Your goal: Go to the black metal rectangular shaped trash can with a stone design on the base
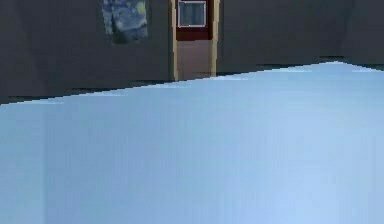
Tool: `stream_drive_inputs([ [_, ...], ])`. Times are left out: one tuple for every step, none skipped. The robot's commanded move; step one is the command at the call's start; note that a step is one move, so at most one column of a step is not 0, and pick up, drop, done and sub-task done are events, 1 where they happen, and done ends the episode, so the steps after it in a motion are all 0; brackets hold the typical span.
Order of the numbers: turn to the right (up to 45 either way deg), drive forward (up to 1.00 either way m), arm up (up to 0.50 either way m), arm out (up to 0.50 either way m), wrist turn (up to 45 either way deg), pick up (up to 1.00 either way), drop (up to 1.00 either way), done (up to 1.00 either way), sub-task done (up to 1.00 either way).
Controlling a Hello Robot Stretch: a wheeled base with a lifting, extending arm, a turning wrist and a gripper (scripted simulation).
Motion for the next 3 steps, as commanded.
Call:
stream_drive_inputs([
  [0.0, 1.0, 0.0, 0.0, 0.0, 0.0, 0.0, 0.0, 0.0],
  [0.0, 1.0, 0.0, 0.0, 0.0, 0.0, 0.0, 0.0, 0.0],
  [0.0, 1.0, 0.0, 0.0, 0.0, 0.0, 0.0, 0.0, 0.0],
])
